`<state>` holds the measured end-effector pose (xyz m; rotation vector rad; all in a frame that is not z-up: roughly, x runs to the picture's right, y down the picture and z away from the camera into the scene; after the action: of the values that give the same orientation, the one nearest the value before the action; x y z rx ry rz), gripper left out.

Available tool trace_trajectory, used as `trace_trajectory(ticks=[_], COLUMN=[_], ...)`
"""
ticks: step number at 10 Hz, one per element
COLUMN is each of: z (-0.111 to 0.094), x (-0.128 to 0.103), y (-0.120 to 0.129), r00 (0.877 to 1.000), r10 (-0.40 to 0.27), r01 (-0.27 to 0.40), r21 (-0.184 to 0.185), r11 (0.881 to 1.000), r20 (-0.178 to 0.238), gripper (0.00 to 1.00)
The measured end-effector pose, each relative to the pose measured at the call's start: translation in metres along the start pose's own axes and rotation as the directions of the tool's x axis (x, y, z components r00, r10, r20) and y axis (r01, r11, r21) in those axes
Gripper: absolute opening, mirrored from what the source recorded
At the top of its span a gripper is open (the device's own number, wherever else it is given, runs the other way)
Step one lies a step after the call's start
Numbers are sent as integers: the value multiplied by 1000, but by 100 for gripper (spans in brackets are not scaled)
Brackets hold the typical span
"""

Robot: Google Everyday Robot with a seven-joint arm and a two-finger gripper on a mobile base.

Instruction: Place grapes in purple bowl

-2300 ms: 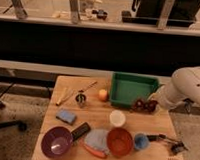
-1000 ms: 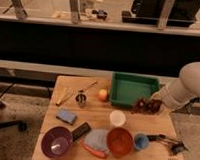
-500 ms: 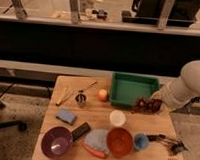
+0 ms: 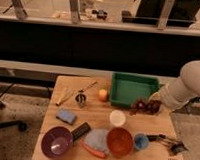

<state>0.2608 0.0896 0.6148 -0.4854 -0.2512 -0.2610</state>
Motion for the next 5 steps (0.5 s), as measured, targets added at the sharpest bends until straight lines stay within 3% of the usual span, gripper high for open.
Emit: trace_trajectory(ticks=[5], z=[5], x=[-15], y=[6], r00=[999], r10=[-26], r01=[27], r21=[-24], r11=[999], r20=[35], gripper=[0])
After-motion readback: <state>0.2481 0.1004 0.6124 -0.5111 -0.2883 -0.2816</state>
